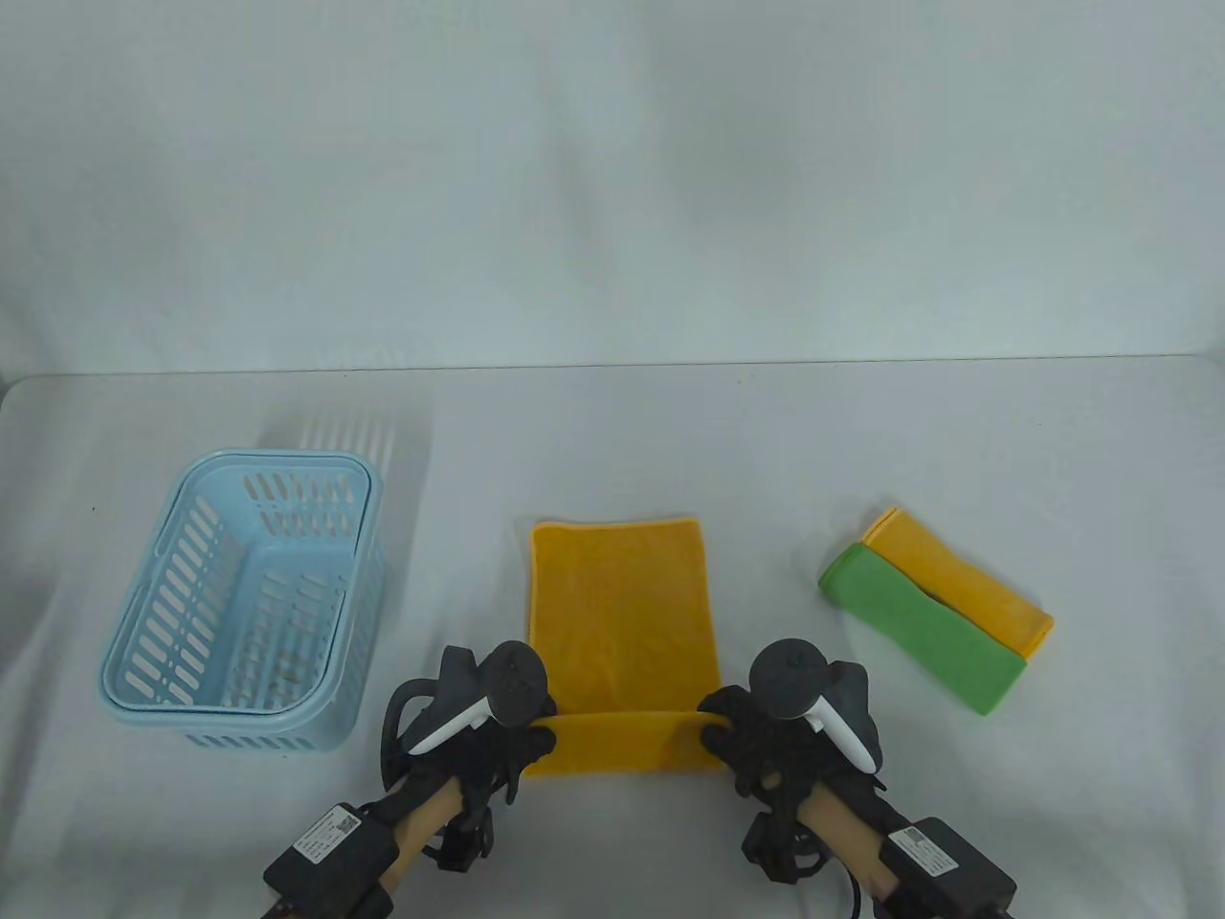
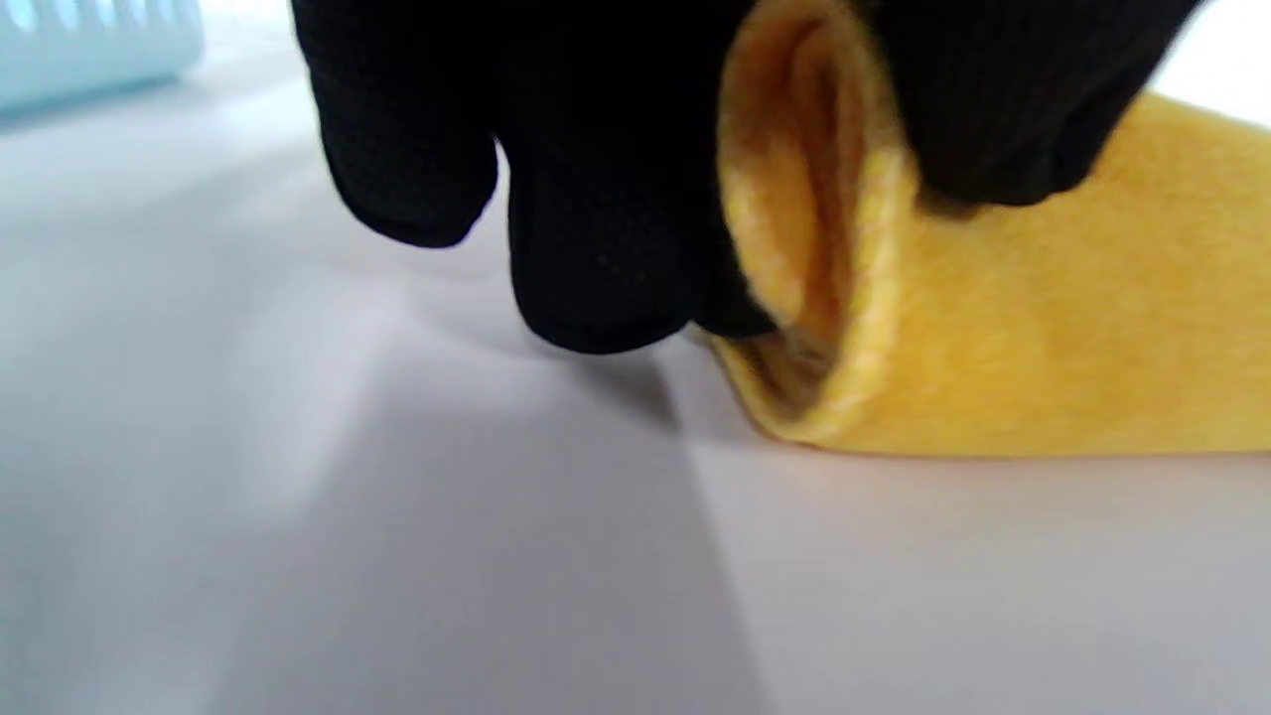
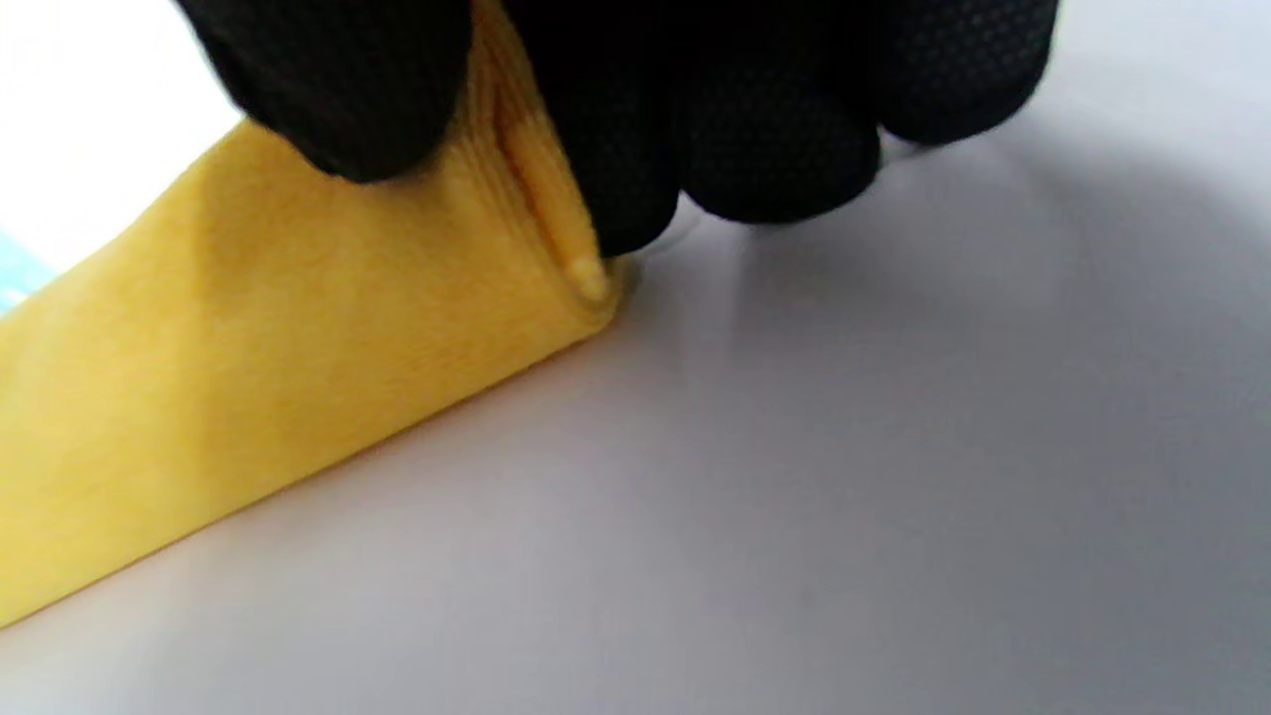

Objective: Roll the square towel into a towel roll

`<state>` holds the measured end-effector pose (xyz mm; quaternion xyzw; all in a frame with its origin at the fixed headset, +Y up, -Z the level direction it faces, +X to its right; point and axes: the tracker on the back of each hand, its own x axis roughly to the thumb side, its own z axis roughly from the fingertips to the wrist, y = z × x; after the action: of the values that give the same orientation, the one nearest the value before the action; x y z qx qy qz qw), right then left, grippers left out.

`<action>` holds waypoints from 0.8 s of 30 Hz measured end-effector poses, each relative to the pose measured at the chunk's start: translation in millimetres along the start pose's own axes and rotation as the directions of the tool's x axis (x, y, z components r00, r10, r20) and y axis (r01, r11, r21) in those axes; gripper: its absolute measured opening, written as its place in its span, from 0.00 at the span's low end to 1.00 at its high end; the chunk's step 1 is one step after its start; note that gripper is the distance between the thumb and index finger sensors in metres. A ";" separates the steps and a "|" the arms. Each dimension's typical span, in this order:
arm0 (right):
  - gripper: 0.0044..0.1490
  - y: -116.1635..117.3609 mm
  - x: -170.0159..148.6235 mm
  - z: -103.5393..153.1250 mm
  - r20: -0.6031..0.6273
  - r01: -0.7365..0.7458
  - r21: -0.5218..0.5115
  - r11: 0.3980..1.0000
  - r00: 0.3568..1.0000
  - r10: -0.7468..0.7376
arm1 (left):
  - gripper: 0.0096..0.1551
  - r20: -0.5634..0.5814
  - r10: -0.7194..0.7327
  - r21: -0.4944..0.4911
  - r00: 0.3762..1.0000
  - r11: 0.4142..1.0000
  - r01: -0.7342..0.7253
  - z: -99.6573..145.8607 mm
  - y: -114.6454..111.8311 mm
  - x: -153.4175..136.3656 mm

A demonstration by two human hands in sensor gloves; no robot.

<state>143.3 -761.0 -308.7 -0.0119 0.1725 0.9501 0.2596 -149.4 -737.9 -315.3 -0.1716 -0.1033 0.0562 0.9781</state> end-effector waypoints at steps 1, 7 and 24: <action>0.30 0.5 -0.1 -0.7 -0.005 -0.008 -0.020 1.000 1.000 0.008 | 0.28 -0.014 -0.016 0.016 1.000 1.000 0.016 -0.6 -0.5 0.0; 0.32 1.7 -0.7 -1.8 -0.030 -0.035 -0.052 0.998 0.999 0.033 | 0.30 -0.074 -0.075 0.055 0.994 0.995 0.079 -2.3 -5.2 -1.2; 0.41 -20.4 9.7 14.9 0.052 0.023 -0.140 0.990 0.999 -0.016 | 0.42 -0.045 -0.058 0.203 0.997 0.977 0.066 16.6 20.8 -0.8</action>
<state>146.1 -734.9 -302.3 -0.0077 0.0983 0.9573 0.2717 -155.5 -713.2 -307.4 -0.0682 -0.0834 0.0325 0.9937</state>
